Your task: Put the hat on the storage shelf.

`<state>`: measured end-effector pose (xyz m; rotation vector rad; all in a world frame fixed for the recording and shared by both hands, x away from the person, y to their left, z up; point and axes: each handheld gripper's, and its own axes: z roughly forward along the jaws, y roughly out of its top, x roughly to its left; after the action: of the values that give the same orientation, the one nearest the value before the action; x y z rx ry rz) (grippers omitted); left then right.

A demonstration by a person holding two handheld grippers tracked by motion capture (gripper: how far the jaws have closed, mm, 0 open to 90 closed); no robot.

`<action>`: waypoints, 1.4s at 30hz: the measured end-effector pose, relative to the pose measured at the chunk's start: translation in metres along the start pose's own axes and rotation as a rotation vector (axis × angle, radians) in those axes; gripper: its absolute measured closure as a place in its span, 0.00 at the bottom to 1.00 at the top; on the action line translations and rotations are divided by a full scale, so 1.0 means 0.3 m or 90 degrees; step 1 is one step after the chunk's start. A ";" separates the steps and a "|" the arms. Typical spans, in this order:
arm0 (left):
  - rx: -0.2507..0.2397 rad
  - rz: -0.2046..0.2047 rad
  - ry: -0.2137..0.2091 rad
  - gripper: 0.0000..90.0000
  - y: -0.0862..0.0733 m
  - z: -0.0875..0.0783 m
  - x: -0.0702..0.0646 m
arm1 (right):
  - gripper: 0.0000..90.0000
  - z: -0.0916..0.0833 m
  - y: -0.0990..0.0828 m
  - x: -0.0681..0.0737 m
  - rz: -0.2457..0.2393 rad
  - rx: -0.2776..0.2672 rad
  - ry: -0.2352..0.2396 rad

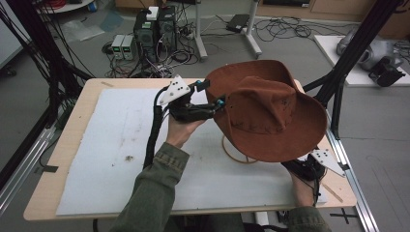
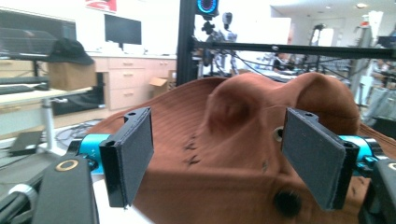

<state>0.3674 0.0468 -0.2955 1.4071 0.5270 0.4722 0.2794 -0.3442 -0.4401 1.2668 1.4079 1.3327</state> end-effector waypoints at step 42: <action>-0.006 0.050 0.626 0.24 -0.269 -0.900 0.152 | 0.07 -0.023 -0.001 0.001 0.000 -0.022 -0.026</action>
<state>0.2407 0.2796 -0.4019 1.1177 1.2482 1.2392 0.2726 -0.3453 -0.4396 1.2647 1.3512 1.3193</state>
